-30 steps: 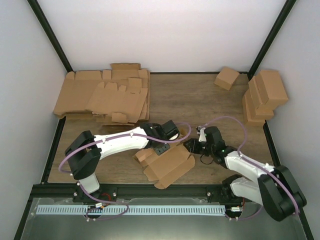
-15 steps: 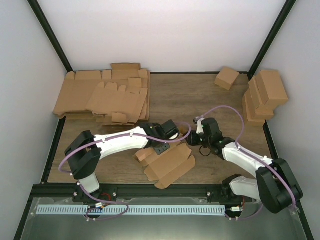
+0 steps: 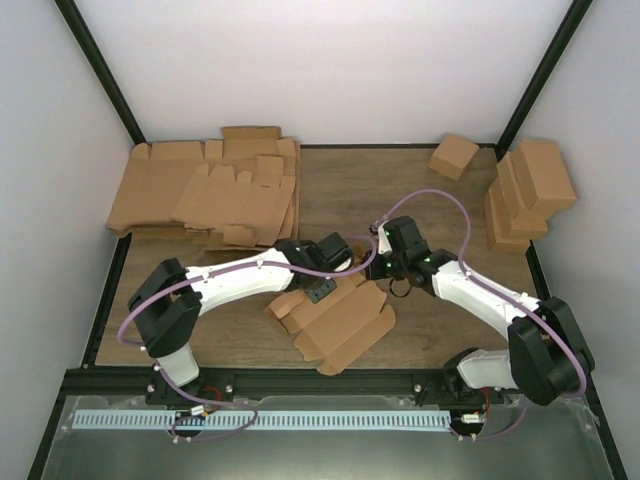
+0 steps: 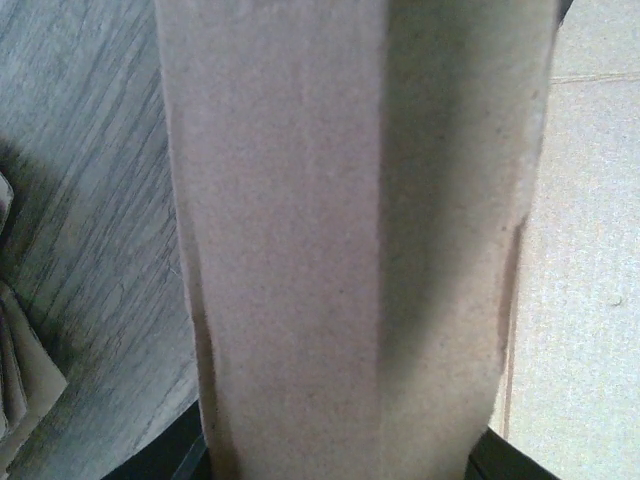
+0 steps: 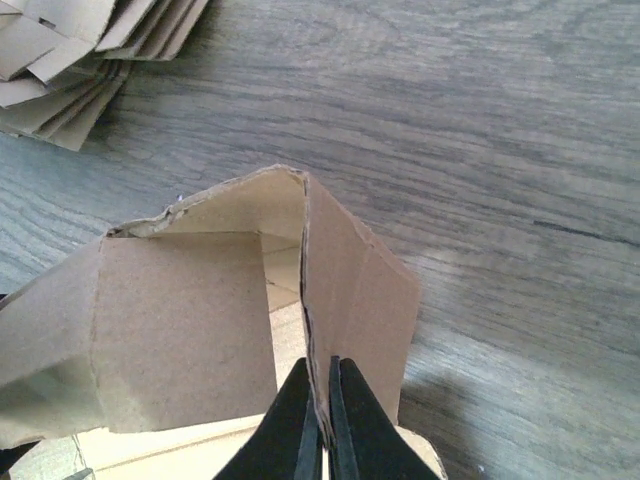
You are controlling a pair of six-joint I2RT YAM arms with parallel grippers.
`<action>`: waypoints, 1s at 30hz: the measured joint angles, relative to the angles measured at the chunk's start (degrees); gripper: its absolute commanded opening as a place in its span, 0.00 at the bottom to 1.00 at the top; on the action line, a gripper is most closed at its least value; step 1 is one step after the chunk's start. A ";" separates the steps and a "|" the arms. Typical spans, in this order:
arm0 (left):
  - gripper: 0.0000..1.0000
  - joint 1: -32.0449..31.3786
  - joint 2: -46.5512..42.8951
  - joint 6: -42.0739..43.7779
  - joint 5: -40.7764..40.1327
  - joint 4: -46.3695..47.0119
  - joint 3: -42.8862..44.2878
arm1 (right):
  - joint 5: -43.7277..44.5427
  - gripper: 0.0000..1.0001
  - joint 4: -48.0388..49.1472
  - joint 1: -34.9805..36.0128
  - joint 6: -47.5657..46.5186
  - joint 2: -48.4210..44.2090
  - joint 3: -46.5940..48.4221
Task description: Fold the paper box
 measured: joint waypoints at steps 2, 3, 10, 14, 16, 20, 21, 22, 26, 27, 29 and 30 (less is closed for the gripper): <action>0.38 0.00 0.00 0.00 -0.04 -0.11 0.00 | 0.50 0.01 -1.92 0.20 0.52 0.28 1.05; 0.38 0.02 0.00 0.00 0.00 -0.13 0.00 | 0.59 0.01 -2.64 0.24 0.98 0.26 1.14; 0.37 0.11 0.00 0.20 0.31 -0.39 0.00 | -0.52 0.01 -3.89 0.74 6.86 -3.21 -1.75; 0.35 0.09 0.02 0.24 0.33 -1.31 0.00 | -2.05 0.01 -3.45 1.70 10.01 -4.28 -3.54; 0.34 0.09 0.04 0.20 -0.02 -1.81 0.00 | -2.45 0.01 -3.43 2.73 11.50 -4.28 -3.80; 0.33 -0.28 0.04 0.15 -1.27 -2.38 0.00 | -2.51 0.01 -1.88 3.76 14.14 -4.50 -5.09; 0.34 -0.57 0.04 0.15 -1.75 -2.36 0.00 | -2.51 0.01 -1.40 3.91 14.73 -4.72 -5.64; 0.34 -0.98 0.04 0.13 -2.34 -2.34 0.00 | -2.51 0.01 -0.76 4.17 15.47 -5.16 -6.43; 0.34 -2.62 0.04 0.04 -4.39 -2.25 0.00 | -2.62 0.02 1.62 5.38 17.84 -7.04 -9.42; 0.34 -2.89 0.04 0.02 -4.79 -2.25 0.00 | -2.64 0.02 2.47 5.60 18.45 -7.43 -10.14; 0.34 -3.19 0.04 0.00 -5.44 -2.16 -0.11 | -2.71 0.02 3.61 6.01 19.02 -7.74 -10.88; 0.34 -3.21 0.04 0.00 -5.60 -2.10 -0.15 | -2.78 0.03 4.48 6.19 19.34 -7.87 -11.47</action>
